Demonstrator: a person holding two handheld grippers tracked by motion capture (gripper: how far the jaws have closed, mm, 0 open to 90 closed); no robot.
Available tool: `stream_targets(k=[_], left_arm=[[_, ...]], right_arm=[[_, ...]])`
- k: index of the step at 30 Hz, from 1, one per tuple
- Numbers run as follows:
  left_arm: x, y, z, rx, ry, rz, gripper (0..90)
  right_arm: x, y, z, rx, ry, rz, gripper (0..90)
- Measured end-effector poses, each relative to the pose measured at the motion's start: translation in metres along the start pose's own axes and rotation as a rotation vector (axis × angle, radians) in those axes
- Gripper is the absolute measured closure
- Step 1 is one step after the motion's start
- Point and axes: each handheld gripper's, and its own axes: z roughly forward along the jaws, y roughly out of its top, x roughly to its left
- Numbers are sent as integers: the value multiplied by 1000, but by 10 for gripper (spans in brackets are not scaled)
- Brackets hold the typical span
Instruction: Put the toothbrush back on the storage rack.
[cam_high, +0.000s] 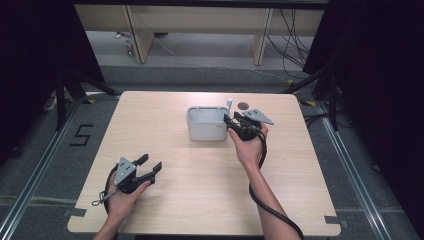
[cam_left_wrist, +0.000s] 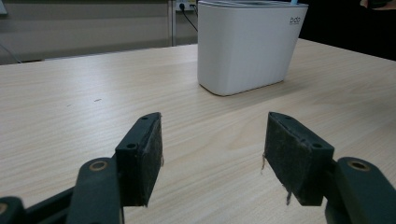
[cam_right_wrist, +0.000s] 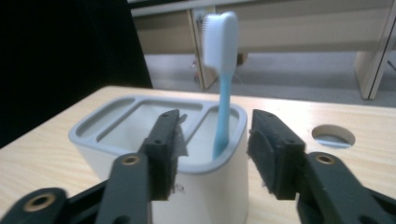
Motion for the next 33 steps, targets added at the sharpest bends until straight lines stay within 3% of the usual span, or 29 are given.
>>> stream_targets(k=[1, 3, 4, 5, 7, 8, 12, 14, 17, 18, 20, 22, 24, 26, 31, 33], left_arm=[[0, 0, 0, 0, 0, 0, 367], [0, 0, 0, -1, 0, 0, 366], [0, 0, -1, 13, 7, 2, 366], [0, 0, -1, 13, 7, 3, 366], [0, 0, 0, -2, 0, 1, 366], [0, 0, 0, -1, 0, 2, 366], [0, 0, 0, 1, 2, 2, 367], [0, 0, 0, 0, 5, 2, 366], [0, 0, -1, 13, 9, 3, 366], [0, 0, 0, -2, 2, 0, 366], [0, 0, 0, 0, 3, 1, 366], [0, 0, -1, 13, 9, 2, 366], [0, 0, -1, 14, 10, 2, 366], [0, 0, 0, -1, 6, 1, 366], [-1, 0, -2, 10, 15, 2, 366], [-1, 0, -2, 8, 13, -1, 366]], right_arm=[[1, 0, -2, 11, 8, 18, 505], [0, 0, -6, 20, 12, 2, 487], [1, 0, -9, 29, 8, 23, 483], [-2, -1, -11, 23, 15, -8, 480], [-4, -1, -16, 28, 3, -27, 474], [-3, -2, -19, 42, 15, -3, 471], [-6, -6, -29, 61, 16, -18, 466], [-8, -8, -33, 64, 20, -47, 463], [-6, -13, -41, 94, 23, -21, 460], [-9, -15, -42, 93, 33, -49, 459], [-10, -19, -47, 115, 22, -68, 457], [-11, -23, -54, 129, 44, -73, 457], [-13, -28, -60, 140, 41, -103, 457], [-14, -34, -66, 160, 52, -85, 457], [-17, -54, -79, 169, 54, -108, 458], [-17, -64, -86, 187, 63, -89, 459]])
